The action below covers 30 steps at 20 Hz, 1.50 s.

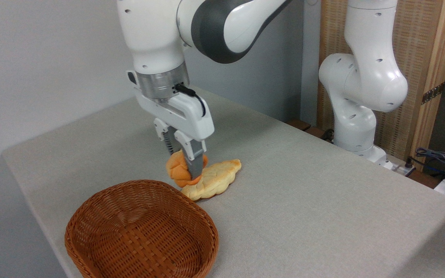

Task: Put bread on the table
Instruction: 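Release the bun onto the table and raise the open gripper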

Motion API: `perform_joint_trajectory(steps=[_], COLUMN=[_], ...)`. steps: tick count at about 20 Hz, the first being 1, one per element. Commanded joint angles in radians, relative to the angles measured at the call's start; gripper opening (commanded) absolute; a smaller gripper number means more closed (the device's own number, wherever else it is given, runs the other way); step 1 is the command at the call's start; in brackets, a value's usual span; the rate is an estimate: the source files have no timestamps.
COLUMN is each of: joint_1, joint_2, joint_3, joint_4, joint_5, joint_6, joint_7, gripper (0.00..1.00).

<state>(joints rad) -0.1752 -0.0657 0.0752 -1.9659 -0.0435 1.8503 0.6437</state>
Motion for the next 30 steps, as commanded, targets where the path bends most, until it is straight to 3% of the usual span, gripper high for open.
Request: perform_joint_trajectory(steps=[1,3,5,8,10,15,18,22,25,30], joint_1=[-0.003,-0.003,-0.003,0.000,0.000,-0.001,-0.001,-0.001,-0.003,-0.003], joint_2=[-0.092,-0.123,-0.134,-0.128,-0.125,-0.124,-0.134,-0.137,-0.146,-0.157], joint_3=[0.008,0.009,0.009,0.011,0.012,0.011,0.008,0.003,0.000,0.000], joint_4=[-0.103,-0.163,-0.203,-0.235,-0.245,-0.252,-0.234,-0.168,-0.131,-0.108], joint_5=[-0.013,-0.012,-0.006,-0.003,-0.001,0.002,-0.001,-0.022,-0.065,-0.067], joint_6=[-0.016,-0.016,-0.016,-0.013,-0.011,-0.008,-0.010,-0.014,-0.019,-0.025], joint_7=[-0.001,0.022,0.057,0.091,0.091,0.093,0.088,0.073,0.062,0.065], gripper=[0.45,0.57,0.57,0.79,0.84,0.84,0.90,0.97,0.98,1.00])
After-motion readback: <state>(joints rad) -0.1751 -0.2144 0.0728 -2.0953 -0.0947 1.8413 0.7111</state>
